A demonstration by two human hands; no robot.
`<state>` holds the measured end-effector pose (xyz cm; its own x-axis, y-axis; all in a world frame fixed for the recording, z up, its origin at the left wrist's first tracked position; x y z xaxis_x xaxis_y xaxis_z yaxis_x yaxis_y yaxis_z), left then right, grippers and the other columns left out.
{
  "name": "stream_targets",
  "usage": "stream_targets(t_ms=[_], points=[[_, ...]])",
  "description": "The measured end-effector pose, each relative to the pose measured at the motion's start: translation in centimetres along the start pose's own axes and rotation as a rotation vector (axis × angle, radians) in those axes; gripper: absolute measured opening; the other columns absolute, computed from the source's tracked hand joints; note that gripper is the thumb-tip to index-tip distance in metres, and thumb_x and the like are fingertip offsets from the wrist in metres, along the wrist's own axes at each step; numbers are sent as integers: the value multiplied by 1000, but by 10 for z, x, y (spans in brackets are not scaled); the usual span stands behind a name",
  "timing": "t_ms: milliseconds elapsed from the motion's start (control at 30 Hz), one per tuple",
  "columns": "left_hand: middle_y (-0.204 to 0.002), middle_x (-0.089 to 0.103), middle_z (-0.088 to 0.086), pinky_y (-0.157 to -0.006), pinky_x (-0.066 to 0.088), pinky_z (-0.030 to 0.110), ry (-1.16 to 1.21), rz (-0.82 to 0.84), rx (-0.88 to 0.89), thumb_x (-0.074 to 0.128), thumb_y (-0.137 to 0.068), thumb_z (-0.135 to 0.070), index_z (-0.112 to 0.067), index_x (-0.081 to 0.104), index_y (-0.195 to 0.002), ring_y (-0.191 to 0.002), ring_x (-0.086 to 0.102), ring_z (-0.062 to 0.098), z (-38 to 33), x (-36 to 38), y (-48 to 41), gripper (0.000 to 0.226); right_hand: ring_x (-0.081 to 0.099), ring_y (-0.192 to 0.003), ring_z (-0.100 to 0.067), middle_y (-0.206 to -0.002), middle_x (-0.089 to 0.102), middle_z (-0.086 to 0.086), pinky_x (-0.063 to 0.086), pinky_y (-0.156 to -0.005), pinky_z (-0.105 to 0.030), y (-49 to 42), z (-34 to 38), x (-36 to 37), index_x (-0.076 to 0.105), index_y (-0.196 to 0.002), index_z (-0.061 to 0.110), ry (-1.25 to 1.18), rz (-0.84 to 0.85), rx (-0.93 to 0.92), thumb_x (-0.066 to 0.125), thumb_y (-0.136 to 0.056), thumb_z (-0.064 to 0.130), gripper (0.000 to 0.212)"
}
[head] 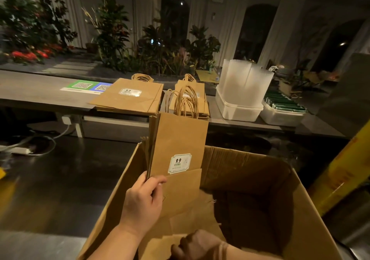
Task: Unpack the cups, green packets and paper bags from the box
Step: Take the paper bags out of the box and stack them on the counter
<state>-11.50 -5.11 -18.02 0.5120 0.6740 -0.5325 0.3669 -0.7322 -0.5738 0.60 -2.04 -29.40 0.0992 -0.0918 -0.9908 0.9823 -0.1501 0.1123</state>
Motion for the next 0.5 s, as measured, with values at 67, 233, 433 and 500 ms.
stream_targets(t_ms=[67,233,433,500], points=[[-102,75,1,-109,31,9,-9,-6,5,69,-89,1,-19,75,-104,-81,74,11,-1,-2,2,26,56,-125,4,-153,46,-21,38,-106,-13,1,6,-38,43,-146,-6,-149,-56,64,26,-111,5,40],[-102,74,0,-96,56,37,25,1,17,69,-90,2,-19,75,-106,-81,74,16,-3,-1,3,27,73,-97,-22,-103,76,-1,58,-90,-43,36,-6,-24,74,-110,27,305,17,166,58,-93,31,23],[-101,66,-16,-79,55,8,67,40,36,70,-91,-1,-22,75,-107,-89,66,-3,-7,0,0,27,62,-90,-14,-99,65,9,55,-87,-36,66,-18,-117,57,-112,35,314,-333,183,75,-80,31,37],[-101,64,-22,-78,56,9,114,83,2,67,-94,-7,-31,72,-108,-95,66,-4,-9,5,1,28,60,-88,-13,-97,65,9,57,-84,-34,67,-26,-139,64,-108,35,349,-352,220,82,-72,33,40]])
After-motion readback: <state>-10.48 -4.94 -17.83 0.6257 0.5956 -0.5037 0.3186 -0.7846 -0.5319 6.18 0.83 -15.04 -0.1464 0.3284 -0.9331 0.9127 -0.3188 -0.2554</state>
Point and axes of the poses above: each hand's wrist, its own y-axis away from the middle knuckle, its own x-axis out of the palm, z = x × y, the point moved 9 cm from there along -y, towards the middle knuckle
